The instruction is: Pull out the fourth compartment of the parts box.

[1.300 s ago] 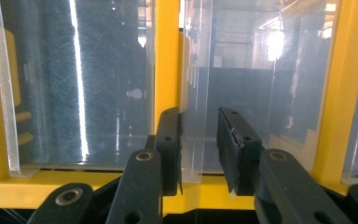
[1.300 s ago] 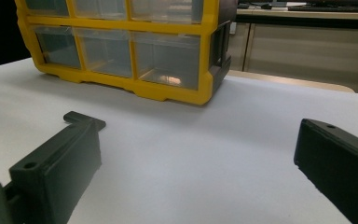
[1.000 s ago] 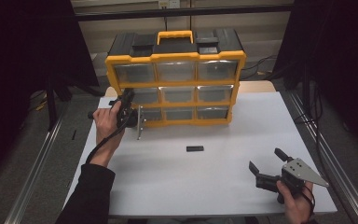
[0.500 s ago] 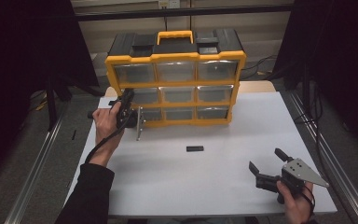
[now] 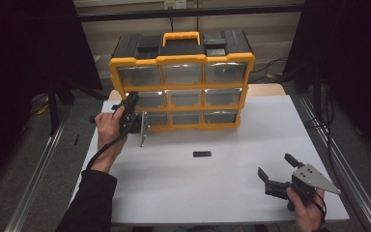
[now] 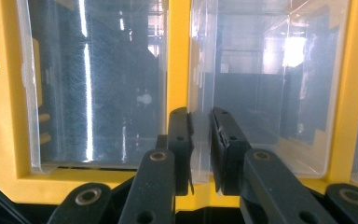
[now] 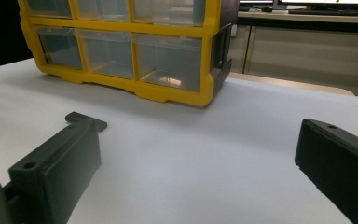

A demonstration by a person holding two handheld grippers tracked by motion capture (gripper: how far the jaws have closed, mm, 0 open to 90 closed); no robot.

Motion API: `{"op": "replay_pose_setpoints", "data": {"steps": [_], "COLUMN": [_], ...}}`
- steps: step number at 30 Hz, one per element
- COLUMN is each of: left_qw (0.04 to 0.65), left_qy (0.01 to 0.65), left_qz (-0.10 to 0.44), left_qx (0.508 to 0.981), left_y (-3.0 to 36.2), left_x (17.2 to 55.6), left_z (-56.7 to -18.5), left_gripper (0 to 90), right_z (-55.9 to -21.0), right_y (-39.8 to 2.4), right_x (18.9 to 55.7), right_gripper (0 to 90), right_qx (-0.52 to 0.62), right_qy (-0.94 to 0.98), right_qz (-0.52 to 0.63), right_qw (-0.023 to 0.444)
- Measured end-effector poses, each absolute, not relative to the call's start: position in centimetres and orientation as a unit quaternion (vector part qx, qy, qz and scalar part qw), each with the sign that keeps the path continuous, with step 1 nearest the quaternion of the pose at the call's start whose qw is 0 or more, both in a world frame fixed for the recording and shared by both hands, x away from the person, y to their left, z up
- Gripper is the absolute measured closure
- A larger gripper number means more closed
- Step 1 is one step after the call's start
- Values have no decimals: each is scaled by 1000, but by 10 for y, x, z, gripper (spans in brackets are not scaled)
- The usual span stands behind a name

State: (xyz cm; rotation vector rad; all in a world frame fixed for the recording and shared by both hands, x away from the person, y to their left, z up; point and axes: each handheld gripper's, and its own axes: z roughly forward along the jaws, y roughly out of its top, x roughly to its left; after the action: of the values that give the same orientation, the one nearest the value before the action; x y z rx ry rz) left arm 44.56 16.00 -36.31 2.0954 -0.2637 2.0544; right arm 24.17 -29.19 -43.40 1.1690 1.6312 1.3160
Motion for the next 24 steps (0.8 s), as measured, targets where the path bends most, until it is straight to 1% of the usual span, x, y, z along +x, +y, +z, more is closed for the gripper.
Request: {"op": "replay_pose_setpoints", "data": {"steps": [14,24], "left_qw": [104,98], "left_qy": [-91,-91], "left_qz": [696,694], "left_qx": [704,707], "left_y": [161,161], "left_x": [441,437], "left_z": [-364,-362], "left_gripper": [796,797], "right_z": [-434,-434], "right_y": [-292,-291], "right_x": [242,241], "right_gripper": [0,0], "right_qx": [453,449], "right_qy": [633,632], "right_qz": [512,515], "right_qw": [364,366]}}
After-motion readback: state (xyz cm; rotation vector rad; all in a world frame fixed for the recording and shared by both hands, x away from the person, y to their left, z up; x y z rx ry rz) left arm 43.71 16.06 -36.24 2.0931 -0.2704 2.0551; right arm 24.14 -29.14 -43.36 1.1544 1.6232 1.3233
